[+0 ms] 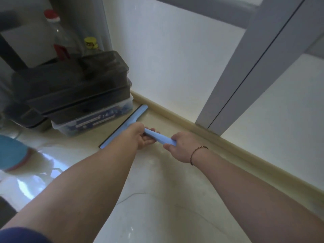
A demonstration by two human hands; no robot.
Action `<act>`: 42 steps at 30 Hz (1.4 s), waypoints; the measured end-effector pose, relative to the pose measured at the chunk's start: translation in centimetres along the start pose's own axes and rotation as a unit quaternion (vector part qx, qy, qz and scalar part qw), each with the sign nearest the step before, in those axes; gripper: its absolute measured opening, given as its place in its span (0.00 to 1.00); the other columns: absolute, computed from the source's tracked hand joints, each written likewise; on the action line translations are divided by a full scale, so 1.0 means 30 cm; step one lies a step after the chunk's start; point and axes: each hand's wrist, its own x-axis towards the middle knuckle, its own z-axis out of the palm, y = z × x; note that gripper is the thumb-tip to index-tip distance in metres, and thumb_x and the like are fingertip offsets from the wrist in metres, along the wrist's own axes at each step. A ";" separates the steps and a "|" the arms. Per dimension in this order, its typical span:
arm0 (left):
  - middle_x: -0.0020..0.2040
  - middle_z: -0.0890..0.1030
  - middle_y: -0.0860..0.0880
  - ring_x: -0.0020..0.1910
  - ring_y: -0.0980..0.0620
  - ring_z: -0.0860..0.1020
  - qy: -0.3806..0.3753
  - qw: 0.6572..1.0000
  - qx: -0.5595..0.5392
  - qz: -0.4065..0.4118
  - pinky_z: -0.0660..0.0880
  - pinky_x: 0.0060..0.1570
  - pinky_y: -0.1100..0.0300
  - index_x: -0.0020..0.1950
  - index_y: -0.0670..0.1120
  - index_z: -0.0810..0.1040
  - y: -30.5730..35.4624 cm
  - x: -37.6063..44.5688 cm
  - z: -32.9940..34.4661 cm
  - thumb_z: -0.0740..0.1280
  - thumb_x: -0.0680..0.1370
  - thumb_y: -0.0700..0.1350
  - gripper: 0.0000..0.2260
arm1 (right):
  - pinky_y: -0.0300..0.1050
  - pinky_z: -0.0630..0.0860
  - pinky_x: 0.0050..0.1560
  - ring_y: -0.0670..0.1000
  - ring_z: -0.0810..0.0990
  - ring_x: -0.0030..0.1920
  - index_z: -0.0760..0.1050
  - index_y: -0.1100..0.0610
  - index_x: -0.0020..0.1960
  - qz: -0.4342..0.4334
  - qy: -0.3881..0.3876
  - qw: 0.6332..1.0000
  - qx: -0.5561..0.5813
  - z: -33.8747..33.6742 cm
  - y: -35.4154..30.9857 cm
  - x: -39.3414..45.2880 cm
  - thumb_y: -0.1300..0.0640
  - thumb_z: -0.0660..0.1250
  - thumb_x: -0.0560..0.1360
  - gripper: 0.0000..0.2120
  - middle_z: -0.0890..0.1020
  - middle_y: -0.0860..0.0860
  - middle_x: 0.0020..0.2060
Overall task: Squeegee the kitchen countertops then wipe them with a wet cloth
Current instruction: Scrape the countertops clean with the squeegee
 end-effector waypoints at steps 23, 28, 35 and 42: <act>0.44 0.78 0.41 0.41 0.42 0.81 0.008 1.000 0.011 0.003 0.78 0.45 0.46 0.50 0.39 0.68 -0.055 -0.015 0.054 0.51 0.84 0.42 0.09 | 0.46 0.74 0.39 0.52 0.75 0.37 0.71 0.53 0.45 -0.029 -0.010 1.000 0.005 0.001 0.075 -0.030 0.42 0.62 0.76 0.14 0.74 0.50 0.38; 0.42 0.77 0.41 0.40 0.42 0.80 -0.025 0.999 0.001 -0.030 0.77 0.46 0.45 0.47 0.40 0.66 -0.198 -0.064 0.199 0.47 0.82 0.38 0.10 | 0.41 0.62 0.31 0.51 0.70 0.34 0.69 0.52 0.38 -0.015 -0.030 0.999 0.018 -0.029 0.266 -0.157 0.45 0.64 0.77 0.14 0.71 0.49 0.34; 0.45 0.78 0.40 0.55 0.40 0.80 -0.010 1.000 0.001 -0.022 0.78 0.52 0.46 0.49 0.39 0.68 -0.248 -0.134 0.245 0.50 0.84 0.41 0.10 | 0.44 0.66 0.34 0.53 0.74 0.38 0.74 0.55 0.46 -0.028 -0.017 0.999 -0.011 -0.050 0.287 -0.242 0.43 0.62 0.78 0.15 0.76 0.52 0.39; 0.42 0.77 0.41 0.39 0.44 0.79 -0.039 0.998 0.010 -0.042 0.76 0.45 0.47 0.44 0.41 0.67 -0.411 -0.167 0.365 0.49 0.83 0.40 0.11 | 0.42 0.64 0.38 0.51 0.71 0.42 0.78 0.55 0.55 0.004 -0.010 1.000 0.010 0.002 0.483 -0.367 0.42 0.63 0.77 0.17 0.73 0.49 0.43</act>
